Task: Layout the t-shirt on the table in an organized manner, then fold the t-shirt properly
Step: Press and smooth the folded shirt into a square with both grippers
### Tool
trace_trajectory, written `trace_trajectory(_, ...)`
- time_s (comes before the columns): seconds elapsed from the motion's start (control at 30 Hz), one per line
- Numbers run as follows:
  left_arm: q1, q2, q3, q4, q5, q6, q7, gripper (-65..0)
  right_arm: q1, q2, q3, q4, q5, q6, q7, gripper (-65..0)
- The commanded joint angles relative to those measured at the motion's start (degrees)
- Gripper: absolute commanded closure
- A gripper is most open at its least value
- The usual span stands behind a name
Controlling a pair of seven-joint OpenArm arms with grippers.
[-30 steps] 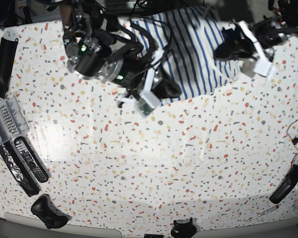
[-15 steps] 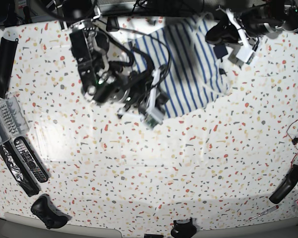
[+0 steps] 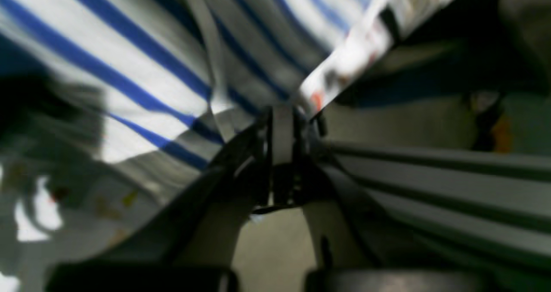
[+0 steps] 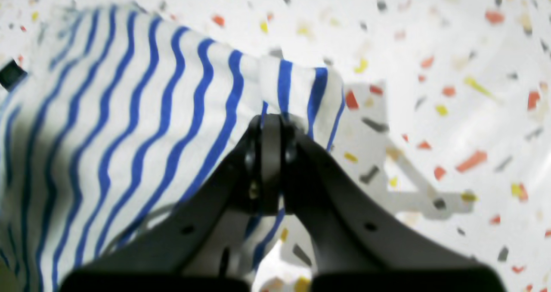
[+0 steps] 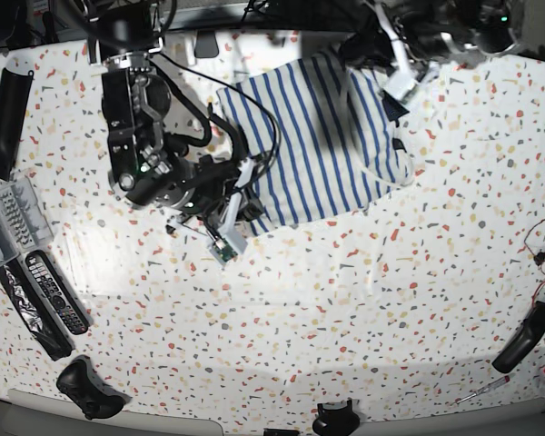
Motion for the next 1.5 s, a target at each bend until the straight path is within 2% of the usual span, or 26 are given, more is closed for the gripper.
trace_trajectory(0.0, -0.4, -0.2, 0.5, -1.0, 1.4, -0.2, -2.8, 0.0, 0.3, 0.3, 0.1, 0.7, 0.3, 0.0, -0.4, 0.0)
trace_trajectory(0.1, -3.5, -0.2, 1.2, -7.8, 5.7, 0.3, -7.1, 0.0, -1.0, 1.9, 0.2, 0.8, 0.3, 0.0, -3.3, 0.0)
trace_trajectory(0.37, -16.3, -0.2, 1.1, -21.5, 5.7, 0.5, -8.0, 0.0, -6.6, 6.6, 0.3, 6.3, 0.3, 0.0, -3.4, 0.0)
trace_trajectory(0.6, -25.9, -0.2, 1.1, -26.3, 5.7, 0.5, -11.5, 0.0, -13.8, 6.9, 0.7, 12.0, 0.3, 0.0, -3.0, 0.0)
trace_trajectory(0.83, -32.1, 0.3, 1.2, -27.0, 5.5, 0.6, -13.8, 0.0, -21.4, 5.7, 0.2, 14.0, 1.5, 0.1, 2.5, 0.0)
trace_trajectory(1.07, -35.4, 1.5, 1.1, -27.0, 4.3, 0.6, -15.1, 0.0, -24.2, 5.6, -3.7, 14.6, 4.9, 0.3, 2.8, 0.0)
trace_trajectory(1.2, -35.8, 1.2, 1.0, -25.7, -1.0, 0.7, -11.7, 0.0, -24.6, 5.6, -3.1, 17.7, 6.1, 0.0, 2.8, 0.0)
trace_trajectory(1.3, -34.9, -0.1, 1.0, -22.8, -5.0, 0.8, -7.5, 0.0, -24.6, 5.6, 0.4, 21.0, 6.4, -1.0, 2.8, 0.0)
trace_trajectory(1.4, -32.6, -3.3, 0.9, -18.2, -7.1, 5.1, -6.3, 0.0, -25.2, 5.6, 5.8, 23.2, 8.9, -1.1, 2.1, 0.0)
trace_trajectory(1.47, -30.1, -5.1, 0.1, -14.3, -5.4, 7.3, -6.5, 0.0, -26.9, 5.6, 9.6, 24.0, 10.7, -1.0, 2.1, 0.0)
